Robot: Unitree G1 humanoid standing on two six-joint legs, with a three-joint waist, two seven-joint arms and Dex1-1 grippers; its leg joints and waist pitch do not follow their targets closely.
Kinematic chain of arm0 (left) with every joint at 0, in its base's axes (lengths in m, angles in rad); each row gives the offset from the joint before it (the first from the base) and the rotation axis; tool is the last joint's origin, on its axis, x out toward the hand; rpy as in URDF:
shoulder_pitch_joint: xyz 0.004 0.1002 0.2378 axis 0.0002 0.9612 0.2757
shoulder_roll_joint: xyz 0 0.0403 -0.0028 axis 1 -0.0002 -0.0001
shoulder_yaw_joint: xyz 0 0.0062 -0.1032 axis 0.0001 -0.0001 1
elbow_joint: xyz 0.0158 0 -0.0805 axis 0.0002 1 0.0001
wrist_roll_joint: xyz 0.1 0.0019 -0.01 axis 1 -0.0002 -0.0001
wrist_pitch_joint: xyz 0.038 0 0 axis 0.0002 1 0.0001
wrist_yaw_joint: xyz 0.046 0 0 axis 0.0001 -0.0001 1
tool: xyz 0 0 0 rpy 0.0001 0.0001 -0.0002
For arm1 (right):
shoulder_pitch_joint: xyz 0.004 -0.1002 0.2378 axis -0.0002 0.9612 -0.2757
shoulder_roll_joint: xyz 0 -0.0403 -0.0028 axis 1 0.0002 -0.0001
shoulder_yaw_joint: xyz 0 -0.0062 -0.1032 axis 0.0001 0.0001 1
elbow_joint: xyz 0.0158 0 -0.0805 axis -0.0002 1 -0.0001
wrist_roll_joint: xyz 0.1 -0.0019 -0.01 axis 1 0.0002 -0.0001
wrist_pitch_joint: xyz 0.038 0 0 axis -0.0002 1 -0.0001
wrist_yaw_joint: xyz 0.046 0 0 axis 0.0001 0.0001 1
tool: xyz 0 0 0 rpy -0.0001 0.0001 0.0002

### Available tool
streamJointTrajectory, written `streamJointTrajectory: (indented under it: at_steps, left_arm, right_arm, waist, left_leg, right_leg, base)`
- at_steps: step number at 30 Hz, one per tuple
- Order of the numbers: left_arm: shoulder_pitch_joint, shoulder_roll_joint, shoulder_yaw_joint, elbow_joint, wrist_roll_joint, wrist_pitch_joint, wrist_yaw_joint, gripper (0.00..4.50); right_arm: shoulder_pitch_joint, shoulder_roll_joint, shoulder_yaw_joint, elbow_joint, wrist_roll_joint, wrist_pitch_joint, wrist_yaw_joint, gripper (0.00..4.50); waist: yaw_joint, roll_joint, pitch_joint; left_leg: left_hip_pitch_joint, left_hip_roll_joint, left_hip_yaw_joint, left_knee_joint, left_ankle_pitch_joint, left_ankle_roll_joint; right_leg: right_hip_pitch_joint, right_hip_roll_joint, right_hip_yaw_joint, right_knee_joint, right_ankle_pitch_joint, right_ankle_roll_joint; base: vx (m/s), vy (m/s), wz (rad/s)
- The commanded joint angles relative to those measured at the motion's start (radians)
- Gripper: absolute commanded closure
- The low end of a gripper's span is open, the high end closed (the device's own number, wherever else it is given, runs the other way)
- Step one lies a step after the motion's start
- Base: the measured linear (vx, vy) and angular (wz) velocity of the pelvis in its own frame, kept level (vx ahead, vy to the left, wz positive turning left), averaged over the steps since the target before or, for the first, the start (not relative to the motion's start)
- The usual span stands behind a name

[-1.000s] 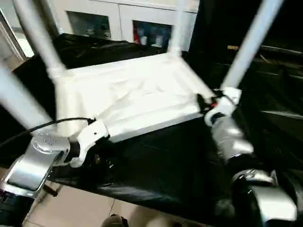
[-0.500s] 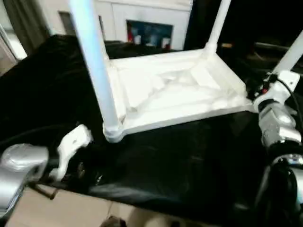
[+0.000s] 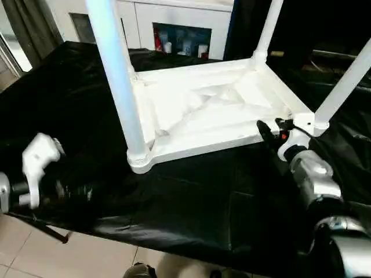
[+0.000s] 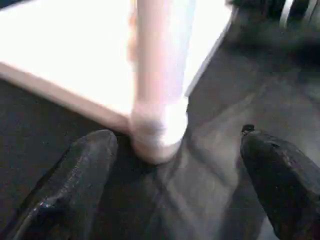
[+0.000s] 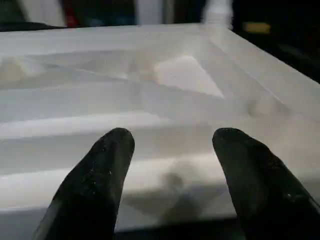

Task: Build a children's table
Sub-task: Rotate leg to tighten, then rotate table base

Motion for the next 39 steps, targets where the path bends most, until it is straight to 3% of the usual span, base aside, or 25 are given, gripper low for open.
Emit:
streamJointTrajectory:
  at_steps: [1,2,4,5,10,16,17,19,20,23,25,27,29,30,33,39]
  left_arm:
    - [-0.025,-0.041,0.005,-0.015,-0.042,0.004,0.022,0.0]
    - [-0.042,-0.072,0.0,-0.009,-0.057,-0.001,0.035,0.0]
    - [-0.077,-0.123,-0.021,0.019,-0.057,-0.027,0.068,0.0]
    - [-0.097,-0.147,-0.031,0.041,-0.045,-0.044,0.091,0.0]
    - [-0.151,-0.182,-0.086,0.14,0.042,-0.115,0.159,0.0]
    - [-0.195,-0.251,-0.088,0.139,-0.014,-0.116,0.166,0.0]
    - [-0.201,-0.267,-0.096,0.104,-0.063,-0.081,0.142,0.0]
    - [-0.199,-0.273,-0.133,0.027,-0.161,0.012,0.085,0.0]
    - [-0.199,-0.273,-0.133,0.027,-0.161,0.012,0.085,0.0]
    - [-0.155,-0.226,-0.203,-0.067,-0.245,0.143,-0.009,0.0]
    - [-0.15,-0.242,-0.217,-0.104,-0.291,0.184,-0.015,0.0]
    - [-0.15,-0.243,-0.245,-0.128,-0.298,0.197,-0.026,0.0]
    - [-0.15,-0.242,-0.255,-0.135,-0.3,0.202,-0.028,0.0]
    - [-0.156,-0.249,-0.271,-0.139,-0.302,0.204,-0.032,0.0]
    - [-0.187,-0.279,-0.328,-0.176,-0.336,0.243,-0.033,0.0]
    - [-0.235,-0.338,-0.394,-0.165,-0.343,0.279,-0.015,0.0]
  right_arm:
    - [0.019,0.014,-0.043,-0.029,0.024,-0.015,-0.05,1.25]
    - [0.028,0.024,-0.058,-0.044,0.038,-0.014,-0.064,1.13]
    - [0.052,0.038,-0.066,-0.091,0.041,-0.011,-0.097,1.01]
    - [0.063,0.045,-0.067,-0.115,0.037,-0.007,-0.114,0.82]
    - [0.082,0.052,-0.069,-0.155,0.027,0.022,-0.177,0.74]
    - [0.098,0.04,-0.067,-0.162,0.0,0.073,-0.228,0.74]
    - [0.089,0.029,-0.062,-0.14,-0.012,0.096,-0.245,0.74]
    - [0.07,0.008,-0.043,-0.1,-0.045,0.127,-0.274,0.74]
    - [0.07,0.008,-0.043,-0.1,-0.045,0.127,-0.274,0.74]
    - [0.05,-0.005,-0.016,-0.064,-0.07,0.155,-0.27,0.74]
    - [0.036,-0.003,-0.008,-0.044,-0.069,0.168,-0.255,0.74]
    - [0.024,0.005,0.001,-0.037,-0.067,0.178,-0.23,0.74]
    - [0.02,0.008,0.004,-0.036,-0.068,0.184,-0.221,0.74]
    - [0.013,0.015,0.011,-0.033,-0.07,0.192,-0.206,0.74]
    - [-0.015,0.049,0.053,-0.011,-0.081,0.218,-0.139,0.74]
    - [-0.041,0.114,0.119,0.008,-0.112,0.215,-0.06,0.74]
  waist:
    - [-0.003,0.008,-0.057]
    - [-0.005,0.015,-0.054]
    - [-0.003,0.007,-0.055]
    - [-0.003,0.007,-0.054]
    - [-0.015,0.003,-0.059]
    - [-0.019,-0.007,-0.063]
    - [-0.018,-0.011,-0.066]
    - [-0.015,-0.007,-0.068]
    - [-0.014,-0.008,-0.067]
    - [-0.013,-0.011,-0.07]
    - [-0.014,-0.013,-0.07]
    - [-0.015,-0.015,-0.07]
    - [-0.02,-0.02,-0.067]
    - [-0.021,-0.028,-0.067]
    - [-0.023,-0.025,-0.066]
    - [-0.041,-0.031,-0.074]
  left_leg:
    - [0.027,0.021,-0.009,-0.07,-0.214,0.014]
    - [0.03,0.022,-0.008,-0.071,-0.232,0.009]
    - [0.029,0.021,-0.01,-0.073,-0.238,0.003]
    - [0.028,0.021,-0.011,-0.073,-0.237,0.003]
    - [0.025,0.016,-0.013,-0.069,-0.2,0.016]
    - [0.024,0.018,-0.009,-0.064,-0.154,0.035]
    - [0.023,0.018,-0.008,-0.063,-0.147,0.034]
    - [0.026,0.02,-0.008,-0.062,-0.138,0.024]
    - [0.027,0.017,-0.005,-0.06,-0.136,0.026]
    - [0.025,0.016,-0.005,-0.058,-0.127,0.035]
    - [0.024,0.015,-0.004,-0.056,-0.123,0.036]
    - [0.021,0.015,-0.004,-0.056,-0.121,0.037]
    - [0.018,0.015,-0.005,-0.055,-0.152,0.027]
    - [0.018,0.014,-0.005,-0.054,-0.168,0.021]
    - [0.02,0.014,-0.006,-0.054,-0.191,0.003]
    - [0.014,0.015,-0.011,-0.053,-0.185,-0.011]
  right_leg:
    - [0.037,-0.047,0.046,-0.06,-0.09,-0.253]
    - [0.035,-0.046,0.046,-0.064,-0.103,-0.243]
    - [0.037,-0.045,0.046,-0.065,-0.106,-0.229]
    - [0.037,-0.045,0.047,-0.066,-0.109,-0.222]
    - [0.041,-0.045,0.047,-0.064,-0.095,-0.198]
    - [0.043,-0.046,0.046,-0.06,-0.051,-0.222]
    - [0.046,-0.046,0.046,-0.058,-0.046,-0.225]
    - [0.045,-0.046,0.045,-0.052,-0.032,-0.237]
    - [0.042,-0.043,0.045,-0.052,-0.022,-0.241]
    - [0.046,-0.045,0.045,-0.049,-0.024,-0.234]
    - [0.048,-0.044,0.046,-0.049,-0.025,-0.232]
    - [0.05,-0.044,0.046,-0.05,-0.026,-0.231]
    - [0.051,-0.045,0.047,-0.055,-0.085,-0.213]
    - [0.051,-0.046,0.048,-0.057,-0.127,-0.2]
    - [0.047,-0.046,0.05,-0.061,-0.186,-0.185]
    - [0.052,-0.046,0.05,-0.055,-0.154,-0.195]
  base:
    - [0.0,0.0,0.0]
    - [0.0,0.0,0.0]
    - [0.0,0.0,0.0]
    - [0.0,0.0,0.0]
    - [0.0,0.0,0.0]
    - [0.0,0.0,0.0]
    - [0.0,0.0,0.0]
    - [0.0,0.0,0.0]
    - [0.0,0.0,0.0]
    - [0.0,0.0,0.0]
    - [0.0,0.0,0.0]
    - [0.0,0.0,0.0]
    - [0.0,0.0,0.0]
    - [0.0,0.0,0.0]
    - [0.0,0.0,0.0]
    - [0.0,0.0,0.0]
